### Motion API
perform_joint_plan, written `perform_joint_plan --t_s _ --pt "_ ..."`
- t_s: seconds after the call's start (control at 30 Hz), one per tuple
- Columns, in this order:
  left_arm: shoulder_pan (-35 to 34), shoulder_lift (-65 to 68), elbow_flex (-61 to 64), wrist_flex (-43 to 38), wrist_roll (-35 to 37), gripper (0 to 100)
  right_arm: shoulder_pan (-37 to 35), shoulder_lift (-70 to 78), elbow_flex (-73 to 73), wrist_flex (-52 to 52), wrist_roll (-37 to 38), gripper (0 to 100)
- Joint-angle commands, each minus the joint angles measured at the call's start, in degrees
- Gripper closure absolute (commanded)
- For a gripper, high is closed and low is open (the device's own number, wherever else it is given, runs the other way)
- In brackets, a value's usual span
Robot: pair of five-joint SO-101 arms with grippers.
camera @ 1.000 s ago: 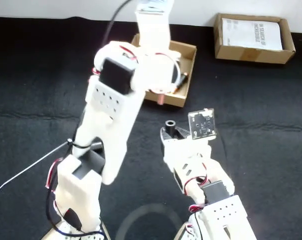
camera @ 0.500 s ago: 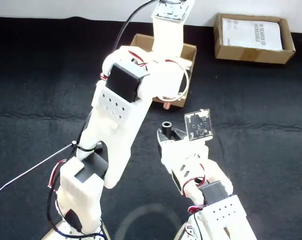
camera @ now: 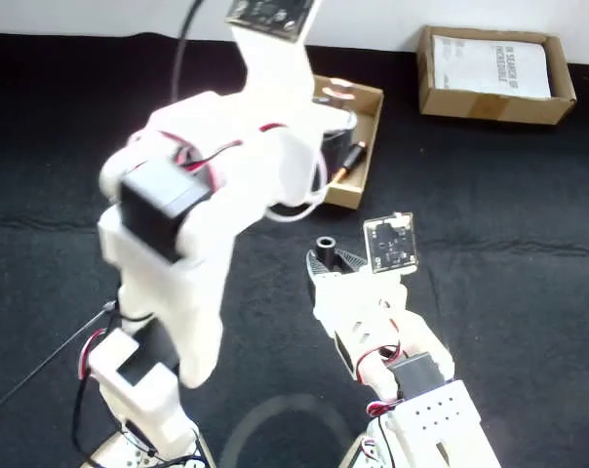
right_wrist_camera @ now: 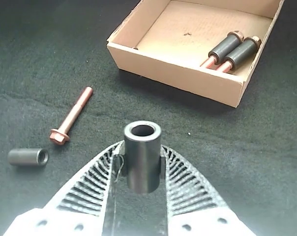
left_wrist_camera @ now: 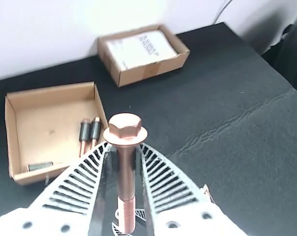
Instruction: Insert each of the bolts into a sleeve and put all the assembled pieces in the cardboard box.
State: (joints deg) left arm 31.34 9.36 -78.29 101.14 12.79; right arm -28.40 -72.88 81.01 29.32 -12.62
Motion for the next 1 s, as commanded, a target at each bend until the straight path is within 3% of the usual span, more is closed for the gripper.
perform_joint_plan --t_s 0.0,0.17,0.5,0.8,0.97 --pt "1.36 -6.73 -1.71 0.09 -2.55 99 -0.31 -0.66 -2.95 -1.27 -1.05 99.1" --pt "3.56 -14.9 5.85 0.18 -6.77 99 -0.31 -0.66 -3.03 -1.27 -1.05 99.1" --pt "4.26 -39.25 40.04 -0.88 -11.08 99 -0.31 -0.66 -2.86 -1.27 -1.05 99.1" --pt "4.0 -46.81 69.67 -13.63 -10.9 99 -1.98 -0.57 -2.86 -1.27 -1.05 99.1" --pt "4.0 -51.74 86.9 -28.84 -11.08 99 -2.51 -0.66 -2.86 -1.27 -1.05 99.1"
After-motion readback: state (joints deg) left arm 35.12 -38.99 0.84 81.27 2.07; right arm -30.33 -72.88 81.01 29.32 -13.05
